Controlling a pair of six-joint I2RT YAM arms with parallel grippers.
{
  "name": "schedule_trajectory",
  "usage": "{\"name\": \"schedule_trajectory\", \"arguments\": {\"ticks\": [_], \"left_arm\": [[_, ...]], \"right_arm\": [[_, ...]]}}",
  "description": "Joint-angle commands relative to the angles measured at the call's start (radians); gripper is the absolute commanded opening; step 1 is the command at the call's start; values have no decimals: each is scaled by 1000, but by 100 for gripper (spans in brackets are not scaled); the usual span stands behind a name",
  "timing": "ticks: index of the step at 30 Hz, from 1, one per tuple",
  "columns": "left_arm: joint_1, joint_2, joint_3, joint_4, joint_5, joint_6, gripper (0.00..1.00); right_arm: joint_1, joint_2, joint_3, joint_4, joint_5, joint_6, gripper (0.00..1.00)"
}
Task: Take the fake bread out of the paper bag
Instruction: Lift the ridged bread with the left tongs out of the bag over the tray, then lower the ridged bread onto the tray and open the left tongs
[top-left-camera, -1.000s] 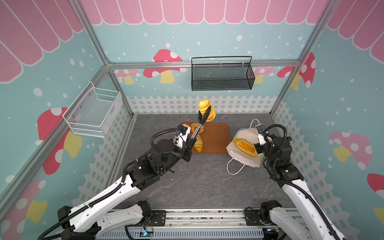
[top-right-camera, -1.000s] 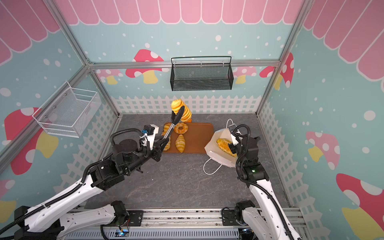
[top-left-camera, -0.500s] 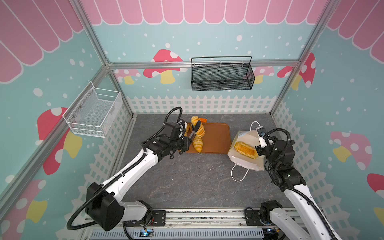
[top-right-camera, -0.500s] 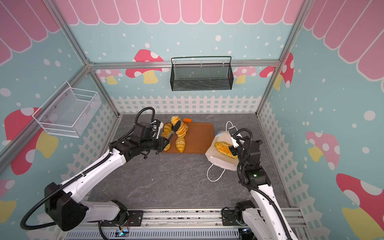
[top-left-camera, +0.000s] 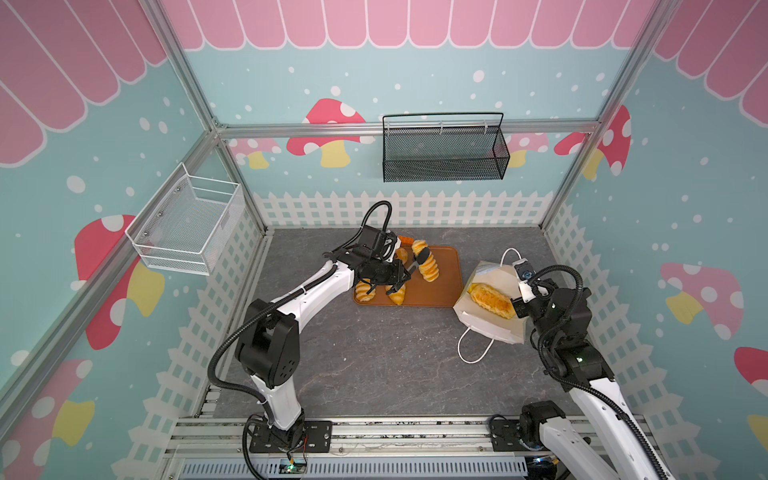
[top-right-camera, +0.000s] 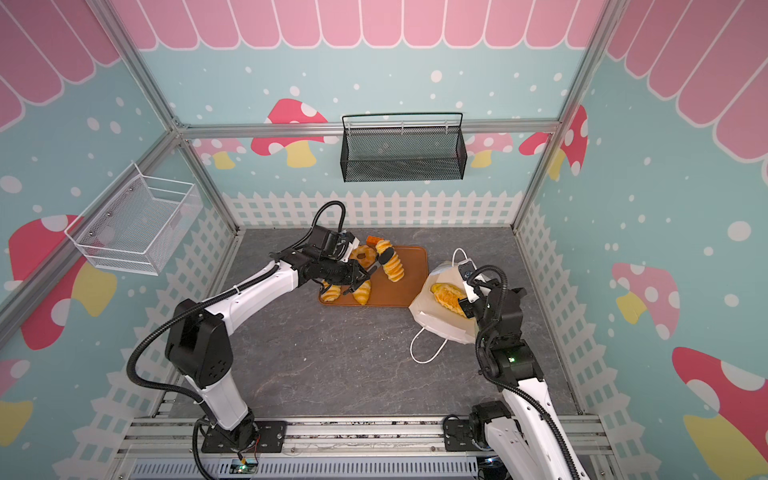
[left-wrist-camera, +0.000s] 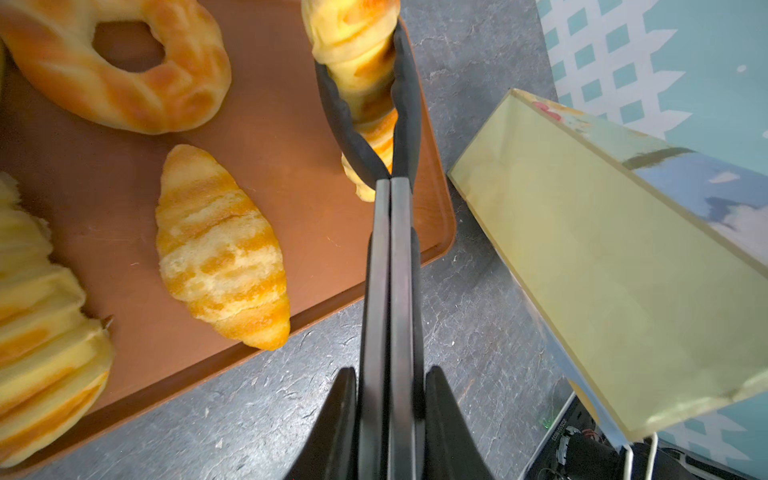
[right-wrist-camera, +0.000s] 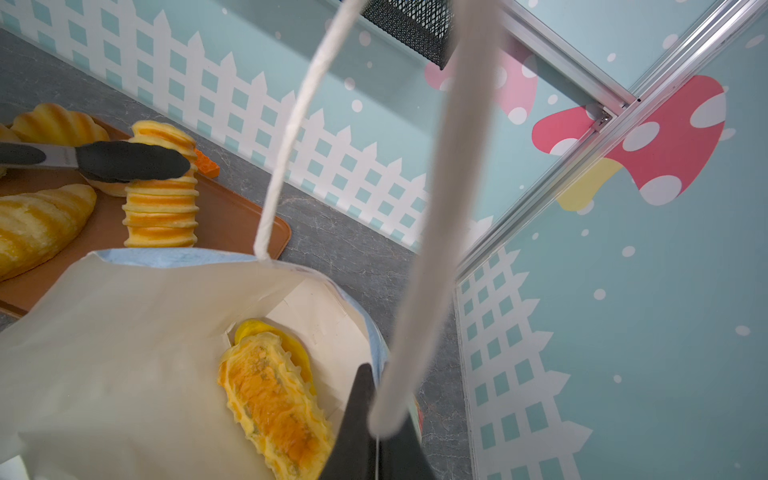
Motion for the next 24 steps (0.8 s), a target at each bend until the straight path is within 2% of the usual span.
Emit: {"name": "schedule_trajectory", "arguments": {"ticks": [1,5,10,18,22,24], "left_arm": [[36,48,60,-18,77,6,0],[54,118,99,-61,103,36,0],[64,160,133,-73,47,56,0],[63,242,245,-92,44,65,0],[64,290,278,-144,6,80,0],[92,303,280,-151,6,78,0]], "right_arm": [[5,-16,-13,16,-5,12,0],[5,-7,-22,40,7,-2,0],[5,16,-19,62,0,0,0],[5,16,-23,64,-1,7,0],[6,8,-22,55,3,5,0],[5,5,-20,50,3,6,0]]}}
